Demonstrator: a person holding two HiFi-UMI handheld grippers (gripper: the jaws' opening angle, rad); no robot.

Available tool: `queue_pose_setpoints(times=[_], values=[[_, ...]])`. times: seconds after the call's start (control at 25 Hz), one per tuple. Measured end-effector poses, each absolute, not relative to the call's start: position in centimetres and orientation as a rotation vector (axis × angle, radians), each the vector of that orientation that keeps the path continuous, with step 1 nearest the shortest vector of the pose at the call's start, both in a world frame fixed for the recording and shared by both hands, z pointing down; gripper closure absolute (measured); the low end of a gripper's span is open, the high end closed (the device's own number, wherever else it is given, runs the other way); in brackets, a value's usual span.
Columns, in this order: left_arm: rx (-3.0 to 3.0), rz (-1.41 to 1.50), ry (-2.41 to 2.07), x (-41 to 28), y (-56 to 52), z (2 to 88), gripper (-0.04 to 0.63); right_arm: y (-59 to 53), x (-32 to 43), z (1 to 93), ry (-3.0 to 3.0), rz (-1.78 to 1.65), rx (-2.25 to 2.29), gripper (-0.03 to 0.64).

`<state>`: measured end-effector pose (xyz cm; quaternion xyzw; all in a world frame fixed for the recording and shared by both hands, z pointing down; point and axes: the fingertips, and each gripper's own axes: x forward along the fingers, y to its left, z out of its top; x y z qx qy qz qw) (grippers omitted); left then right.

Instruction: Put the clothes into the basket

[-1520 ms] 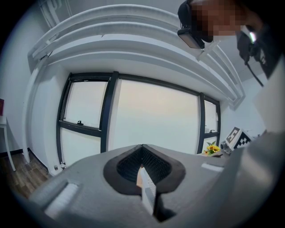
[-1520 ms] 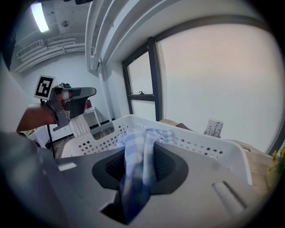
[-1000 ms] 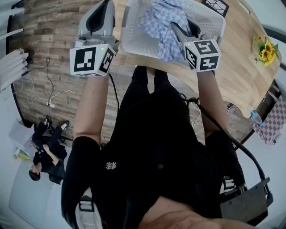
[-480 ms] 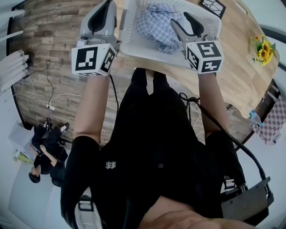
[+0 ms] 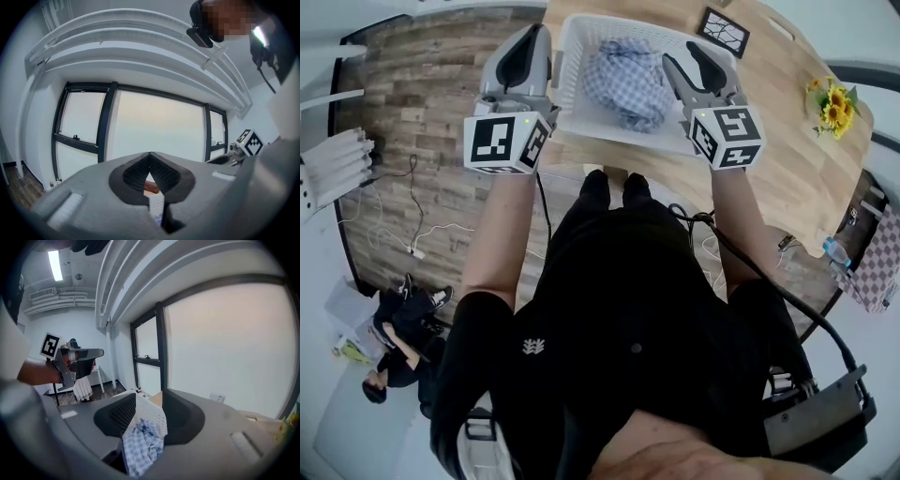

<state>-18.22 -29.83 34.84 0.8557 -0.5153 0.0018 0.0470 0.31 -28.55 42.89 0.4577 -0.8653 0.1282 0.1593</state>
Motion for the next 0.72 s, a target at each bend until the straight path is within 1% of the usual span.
queue_pose_setpoints(times=[0.08, 0.16, 0.28, 0.44, 0.72], values=[[2.622, -0.01, -1.563, -18.0, -29.5, 34.0, 0.595, -28.6, 1.0, 41.3, -2.485, 0.347, 1.37, 0.443], [2.641, -0.026, -1.558, -17.8, -29.1, 32.9, 0.595, -28.5, 2.1, 39.8, -2.478, 0.308, 1.437, 0.546], [2.679, -0.063, -1.555, -17.1, -28.7, 30.9, 0.595, -28.3, 4.1, 37.2, -2.47, 0.233, 1.541, 0.616], [2.722, -0.104, -1.535, -16.2, -28.0, 28.7, 0.595, -27.4, 6.4, 33.9, -2.48, 0.164, 1.634, 0.623], [2.682, -0.093, -1.53, -15.7, -25.8, 29.6, 0.595, -25.1, 10.0, 31.6, -2.483, 0.149, 1.722, 0.623]])
